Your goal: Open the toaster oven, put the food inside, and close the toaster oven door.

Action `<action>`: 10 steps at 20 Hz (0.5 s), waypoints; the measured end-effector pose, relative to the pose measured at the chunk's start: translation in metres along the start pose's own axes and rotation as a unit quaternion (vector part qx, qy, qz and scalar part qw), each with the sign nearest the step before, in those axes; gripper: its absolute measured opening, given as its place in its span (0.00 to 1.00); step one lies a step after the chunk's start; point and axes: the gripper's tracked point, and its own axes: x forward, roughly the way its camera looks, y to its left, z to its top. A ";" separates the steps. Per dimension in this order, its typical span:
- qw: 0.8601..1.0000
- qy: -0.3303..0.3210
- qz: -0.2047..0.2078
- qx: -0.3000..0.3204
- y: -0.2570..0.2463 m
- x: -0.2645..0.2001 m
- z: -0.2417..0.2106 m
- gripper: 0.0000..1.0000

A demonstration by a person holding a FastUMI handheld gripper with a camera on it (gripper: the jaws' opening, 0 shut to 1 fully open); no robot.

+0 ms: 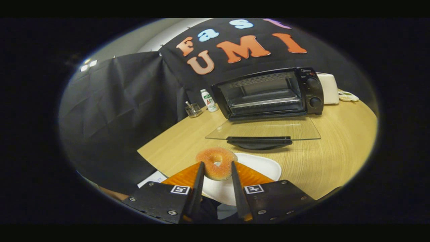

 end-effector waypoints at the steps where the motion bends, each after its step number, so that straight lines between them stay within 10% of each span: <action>1: 1.000 -0.012 -0.001 0.025 -0.003 0.004 0.012 0.44; 10: 0.985 -0.087 -0.006 0.149 -0.017 0.048 0.084 0.44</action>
